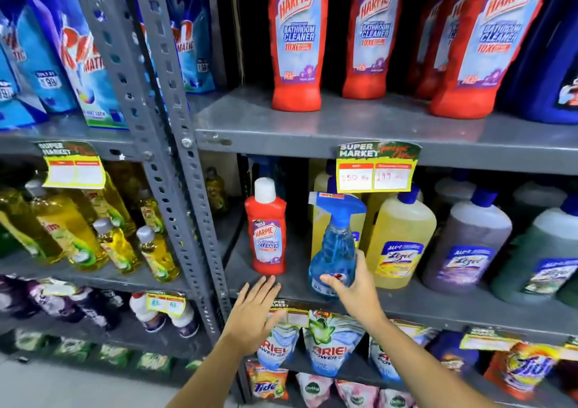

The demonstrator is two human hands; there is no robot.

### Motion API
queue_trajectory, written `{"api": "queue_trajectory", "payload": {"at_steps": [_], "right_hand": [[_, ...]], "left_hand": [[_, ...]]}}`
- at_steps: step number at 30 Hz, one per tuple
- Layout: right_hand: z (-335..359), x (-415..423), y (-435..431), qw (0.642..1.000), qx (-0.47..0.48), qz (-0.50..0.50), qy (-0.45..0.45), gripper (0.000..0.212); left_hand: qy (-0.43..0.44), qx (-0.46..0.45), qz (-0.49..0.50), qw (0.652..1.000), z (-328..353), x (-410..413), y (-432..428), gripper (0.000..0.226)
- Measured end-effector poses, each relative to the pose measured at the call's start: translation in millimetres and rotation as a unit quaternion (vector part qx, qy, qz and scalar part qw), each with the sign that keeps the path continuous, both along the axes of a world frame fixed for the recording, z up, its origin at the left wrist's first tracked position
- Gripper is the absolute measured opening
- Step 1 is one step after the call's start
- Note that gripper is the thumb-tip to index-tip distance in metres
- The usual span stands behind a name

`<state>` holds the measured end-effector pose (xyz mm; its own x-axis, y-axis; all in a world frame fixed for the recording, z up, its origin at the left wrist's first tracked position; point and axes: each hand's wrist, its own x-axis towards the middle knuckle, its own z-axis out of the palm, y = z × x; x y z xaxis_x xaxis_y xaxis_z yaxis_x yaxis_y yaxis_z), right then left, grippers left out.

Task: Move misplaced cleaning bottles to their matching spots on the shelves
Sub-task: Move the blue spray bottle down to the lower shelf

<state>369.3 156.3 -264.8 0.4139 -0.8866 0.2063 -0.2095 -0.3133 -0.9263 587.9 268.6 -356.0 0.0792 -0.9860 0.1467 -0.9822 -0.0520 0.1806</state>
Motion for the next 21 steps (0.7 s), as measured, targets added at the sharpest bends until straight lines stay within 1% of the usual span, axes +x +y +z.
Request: {"api": "queue_trajectory", "payload": {"at_steps": [4, 7, 11, 15, 19, 21], "right_hand": [[-10, 7, -7, 1.000, -0.002, -0.014, -0.005, 0.056], [-12, 9, -13, 1.000, -0.001, 0.000, 0.019, 0.060], [-18, 8, -17, 0.998, -0.001, -0.003, 0.057, 0.067], [-22, 8, -18, 0.995, -0.016, -0.023, 0.095, 0.079], [-26, 3, -19, 0.994, -0.009, -0.037, 0.101, 0.094], [-22, -2, -13, 0.989, -0.042, -0.085, 0.110, 0.098]], "left_hand": [[-0.003, -0.017, -0.011, 1.000, -5, 4, 0, 0.077], [-0.014, 0.006, -0.005, 1.000, -4, 4, 2, 0.070], [-0.012, 0.002, 0.001, 1.000, -4, 2, 2, 0.062], [-0.029, 0.005, 0.004, 1.000, -6, 3, 3, 0.060], [-0.039, -0.006, 0.005, 0.999, -11, 3, 2, 0.063], [-0.029, -0.019, 0.003, 0.999, -11, 3, 2, 0.064]]}}
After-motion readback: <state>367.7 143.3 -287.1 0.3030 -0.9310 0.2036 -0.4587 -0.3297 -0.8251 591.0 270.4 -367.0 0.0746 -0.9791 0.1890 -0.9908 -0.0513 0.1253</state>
